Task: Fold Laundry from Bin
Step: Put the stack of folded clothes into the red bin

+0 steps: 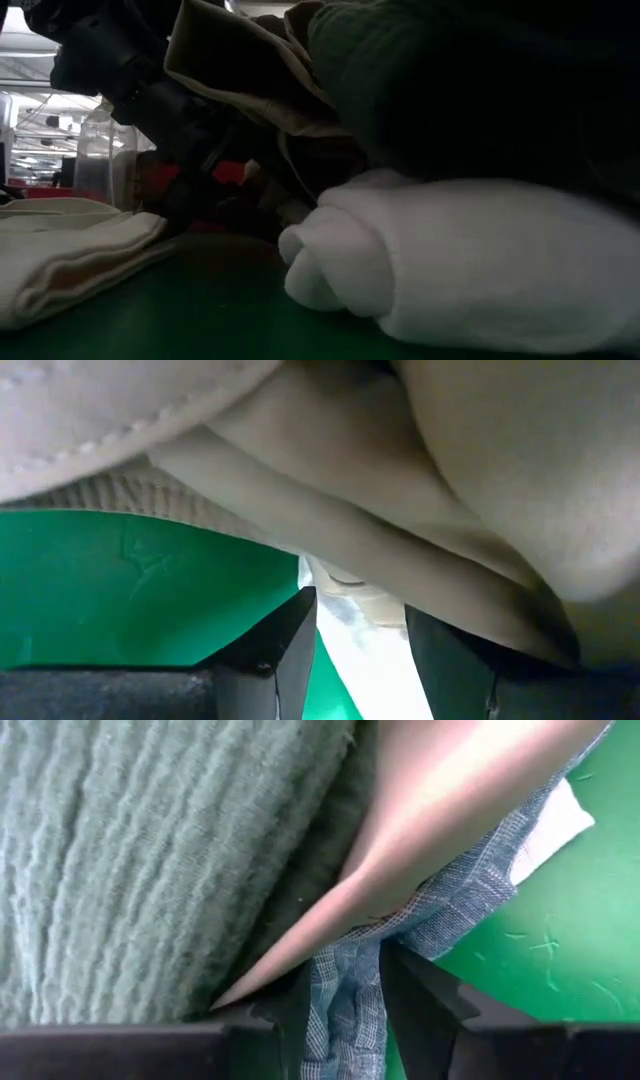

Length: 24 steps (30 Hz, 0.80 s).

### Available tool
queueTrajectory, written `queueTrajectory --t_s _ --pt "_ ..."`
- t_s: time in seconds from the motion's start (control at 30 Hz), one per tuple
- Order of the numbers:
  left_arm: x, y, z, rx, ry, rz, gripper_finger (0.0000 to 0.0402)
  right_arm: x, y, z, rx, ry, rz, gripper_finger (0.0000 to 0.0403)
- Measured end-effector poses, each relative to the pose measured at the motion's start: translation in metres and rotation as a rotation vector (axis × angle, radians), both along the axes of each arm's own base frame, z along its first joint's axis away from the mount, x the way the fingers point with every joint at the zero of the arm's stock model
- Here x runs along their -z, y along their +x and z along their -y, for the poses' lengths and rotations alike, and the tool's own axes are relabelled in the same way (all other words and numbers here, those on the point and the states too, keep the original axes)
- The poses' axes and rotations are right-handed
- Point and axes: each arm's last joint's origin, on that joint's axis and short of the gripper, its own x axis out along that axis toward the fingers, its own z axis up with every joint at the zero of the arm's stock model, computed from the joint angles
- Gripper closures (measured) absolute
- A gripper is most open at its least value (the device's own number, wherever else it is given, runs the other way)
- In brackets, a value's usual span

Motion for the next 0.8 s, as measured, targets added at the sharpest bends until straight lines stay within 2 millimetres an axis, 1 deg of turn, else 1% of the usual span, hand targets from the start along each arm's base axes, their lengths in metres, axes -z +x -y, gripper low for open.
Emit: queueTrajectory --t_s 0.33,0.4,0.53,0.8 --pt "0.001 -0.001 0.0 0.005 0.002 -0.017 0.025 0.003 0.0 -0.002 -0.003 0.045 -0.038 0.0278" --pt "0.001 -0.001 0.0 0.006 0.003 -0.018 0.025 0.008 0.001 -0.004 -0.022 0.065 -0.076 0.0278" --pt "0.001 -0.001 0.0 0.006 0.001 -0.017 0.025 0.02 0.001 -0.006 -0.04 0.051 -0.16 0.0278" --pt "0.001 -0.001 0.001 0.041 -0.033 -0.03 0.025 0.045 0.01 -0.012 -0.008 -0.027 -0.144 0.0278"
